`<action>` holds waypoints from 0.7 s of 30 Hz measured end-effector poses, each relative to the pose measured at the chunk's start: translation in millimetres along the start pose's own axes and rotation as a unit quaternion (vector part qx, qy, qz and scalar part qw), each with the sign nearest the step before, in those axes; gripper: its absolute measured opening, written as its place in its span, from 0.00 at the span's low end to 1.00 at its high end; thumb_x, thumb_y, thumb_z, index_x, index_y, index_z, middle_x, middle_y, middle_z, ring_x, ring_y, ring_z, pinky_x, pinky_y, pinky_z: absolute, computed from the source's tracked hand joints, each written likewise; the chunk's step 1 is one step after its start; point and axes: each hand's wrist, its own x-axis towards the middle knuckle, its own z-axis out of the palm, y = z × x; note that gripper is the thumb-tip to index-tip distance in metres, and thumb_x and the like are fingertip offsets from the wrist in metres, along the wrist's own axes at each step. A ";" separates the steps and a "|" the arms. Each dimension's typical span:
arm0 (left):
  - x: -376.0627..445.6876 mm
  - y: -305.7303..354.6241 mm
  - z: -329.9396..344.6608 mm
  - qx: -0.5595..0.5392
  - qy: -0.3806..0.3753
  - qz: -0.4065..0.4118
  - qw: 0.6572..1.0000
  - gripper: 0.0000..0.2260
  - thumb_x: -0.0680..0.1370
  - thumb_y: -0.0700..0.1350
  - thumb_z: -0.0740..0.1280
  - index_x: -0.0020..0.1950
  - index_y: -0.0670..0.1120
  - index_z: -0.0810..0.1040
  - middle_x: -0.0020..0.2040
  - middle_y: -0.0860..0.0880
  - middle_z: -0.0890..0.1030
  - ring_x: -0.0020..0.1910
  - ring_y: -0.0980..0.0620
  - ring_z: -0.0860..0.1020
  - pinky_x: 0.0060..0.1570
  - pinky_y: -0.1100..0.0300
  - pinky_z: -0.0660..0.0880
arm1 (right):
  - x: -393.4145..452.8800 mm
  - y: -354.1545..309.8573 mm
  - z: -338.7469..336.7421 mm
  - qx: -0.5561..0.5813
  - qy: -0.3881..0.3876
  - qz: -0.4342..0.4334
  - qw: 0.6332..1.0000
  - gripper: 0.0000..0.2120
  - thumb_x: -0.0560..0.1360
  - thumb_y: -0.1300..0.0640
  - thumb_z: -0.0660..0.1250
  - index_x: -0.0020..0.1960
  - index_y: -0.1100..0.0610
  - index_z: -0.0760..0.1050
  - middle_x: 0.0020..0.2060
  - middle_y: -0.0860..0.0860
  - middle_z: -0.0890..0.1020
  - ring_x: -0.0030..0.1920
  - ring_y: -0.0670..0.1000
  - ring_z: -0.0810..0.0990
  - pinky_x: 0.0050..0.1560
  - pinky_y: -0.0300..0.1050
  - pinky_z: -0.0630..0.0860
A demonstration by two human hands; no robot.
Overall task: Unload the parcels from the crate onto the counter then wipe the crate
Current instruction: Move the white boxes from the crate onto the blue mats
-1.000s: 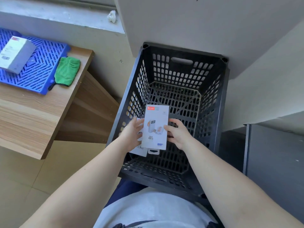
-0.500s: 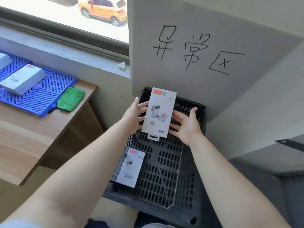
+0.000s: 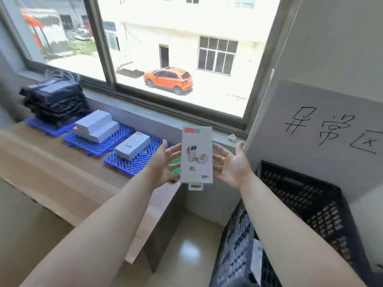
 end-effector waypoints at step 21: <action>79.4 60.1 -226.5 0.072 0.106 -0.105 0.986 0.27 0.82 0.65 0.49 0.63 0.51 0.79 0.60 0.45 0.78 0.57 0.41 0.78 0.59 0.36 0.75 | 175.1 99.2 169.4 0.029 0.050 0.143 0.988 0.41 0.73 0.24 0.41 0.66 0.49 0.75 0.63 0.57 0.75 0.61 0.61 0.74 0.55 0.63 0.75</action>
